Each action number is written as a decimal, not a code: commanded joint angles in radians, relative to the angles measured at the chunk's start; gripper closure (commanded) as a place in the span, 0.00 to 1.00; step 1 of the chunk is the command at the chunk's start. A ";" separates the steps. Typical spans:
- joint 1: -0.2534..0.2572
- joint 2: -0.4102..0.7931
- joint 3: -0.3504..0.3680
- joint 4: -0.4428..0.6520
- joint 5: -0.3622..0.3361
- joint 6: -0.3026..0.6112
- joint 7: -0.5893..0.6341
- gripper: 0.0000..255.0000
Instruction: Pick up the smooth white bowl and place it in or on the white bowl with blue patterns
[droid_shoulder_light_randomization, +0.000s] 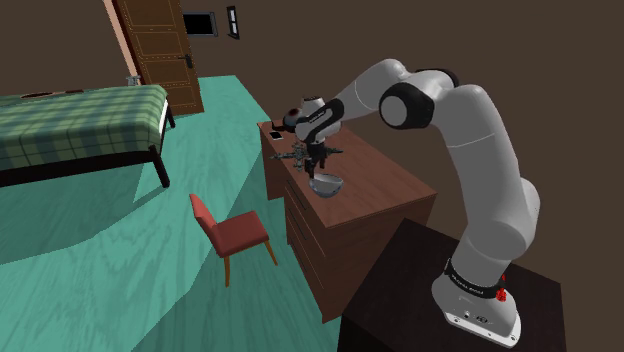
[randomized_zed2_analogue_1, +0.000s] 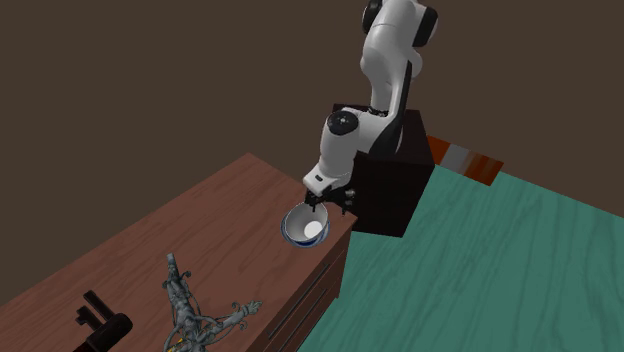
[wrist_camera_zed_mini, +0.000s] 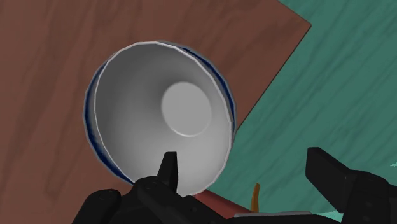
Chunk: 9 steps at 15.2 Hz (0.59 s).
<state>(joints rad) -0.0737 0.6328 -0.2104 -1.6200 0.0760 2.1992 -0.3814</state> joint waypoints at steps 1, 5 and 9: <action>0.004 -0.033 -0.004 0.013 -0.006 -0.046 0.003 0.00; 0.006 -0.046 -0.006 0.021 -0.009 -0.066 0.005 0.00; 0.006 -0.046 -0.006 0.021 -0.009 -0.066 0.005 0.00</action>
<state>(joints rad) -0.0677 0.5876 -0.2162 -1.5991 0.0672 2.1333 -0.3767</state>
